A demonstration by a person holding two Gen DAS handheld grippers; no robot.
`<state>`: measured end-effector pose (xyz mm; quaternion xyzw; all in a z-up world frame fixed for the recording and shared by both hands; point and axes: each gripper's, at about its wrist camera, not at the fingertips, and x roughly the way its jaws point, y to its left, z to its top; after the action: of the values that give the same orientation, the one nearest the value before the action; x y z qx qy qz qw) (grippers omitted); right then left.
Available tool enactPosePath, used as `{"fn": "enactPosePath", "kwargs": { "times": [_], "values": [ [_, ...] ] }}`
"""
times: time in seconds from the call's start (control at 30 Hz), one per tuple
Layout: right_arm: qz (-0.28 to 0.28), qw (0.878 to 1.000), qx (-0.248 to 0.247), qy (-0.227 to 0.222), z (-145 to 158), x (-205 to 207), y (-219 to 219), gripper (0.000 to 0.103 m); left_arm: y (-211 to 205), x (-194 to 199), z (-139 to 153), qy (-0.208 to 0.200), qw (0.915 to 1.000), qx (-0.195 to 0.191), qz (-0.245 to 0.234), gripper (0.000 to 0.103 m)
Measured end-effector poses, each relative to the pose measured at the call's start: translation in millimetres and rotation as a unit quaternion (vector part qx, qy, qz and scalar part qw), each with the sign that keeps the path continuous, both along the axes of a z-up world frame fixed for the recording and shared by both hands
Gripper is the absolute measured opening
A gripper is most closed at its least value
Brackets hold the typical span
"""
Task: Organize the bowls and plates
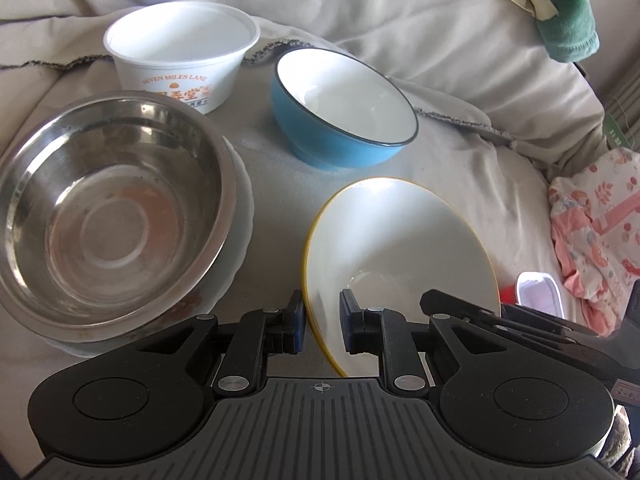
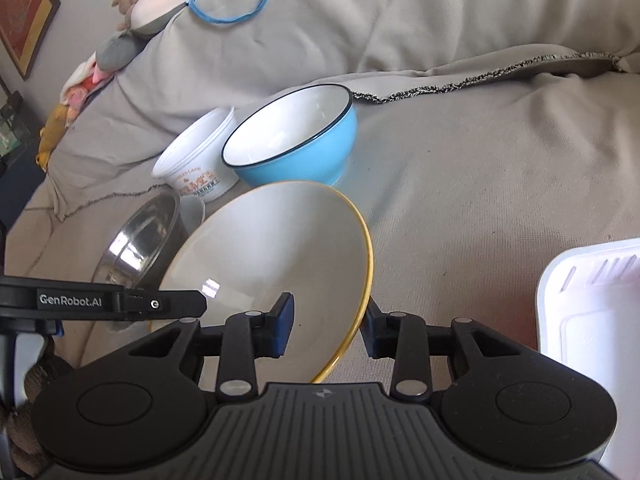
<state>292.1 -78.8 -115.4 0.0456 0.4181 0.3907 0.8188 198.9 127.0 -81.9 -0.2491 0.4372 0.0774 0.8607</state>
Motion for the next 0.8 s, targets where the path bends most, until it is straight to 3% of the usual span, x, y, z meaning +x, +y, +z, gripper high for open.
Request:
{"fn": "enactPosePath", "kwargs": {
  "times": [0.17,0.27,0.37,0.43,0.47,0.6,0.8],
  "values": [
    [-0.013,1.000,-0.011,-0.017,4.5,0.4,-1.8,0.036,11.7,-2.2,17.4,-0.028,0.9996,-0.004,-0.001,0.021],
    [-0.043,0.995,-0.030,-0.085,30.9,-4.5,-7.9,0.036,36.7,5.4,41.4,-0.062,0.9980,-0.010,0.000,0.021],
    [-0.051,0.989,-0.049,-0.132,71.3,5.4,2.4,0.042,64.1,34.6,60.9,-0.065,0.9975,0.009,0.028,0.021],
    [-0.063,0.989,-0.058,-0.122,92.4,28.0,18.4,0.064,77.0,65.2,65.2,-0.051,0.9974,0.038,0.034,0.021],
    [-0.072,0.990,-0.060,-0.103,98.6,45.0,28.3,0.069,82.5,81.3,63.5,-0.042,0.9974,0.047,0.036,0.021],
    [-0.132,0.990,-0.051,-0.025,92.1,110.3,58.1,0.071,100.8,127.8,39.8,0.000,0.9993,0.024,0.030,0.021],
    [-0.133,0.989,-0.069,-0.013,49.4,130.4,91.2,0.069,115.2,137.3,8.3,0.003,0.9994,-0.030,0.014,0.021]
  ]
}}
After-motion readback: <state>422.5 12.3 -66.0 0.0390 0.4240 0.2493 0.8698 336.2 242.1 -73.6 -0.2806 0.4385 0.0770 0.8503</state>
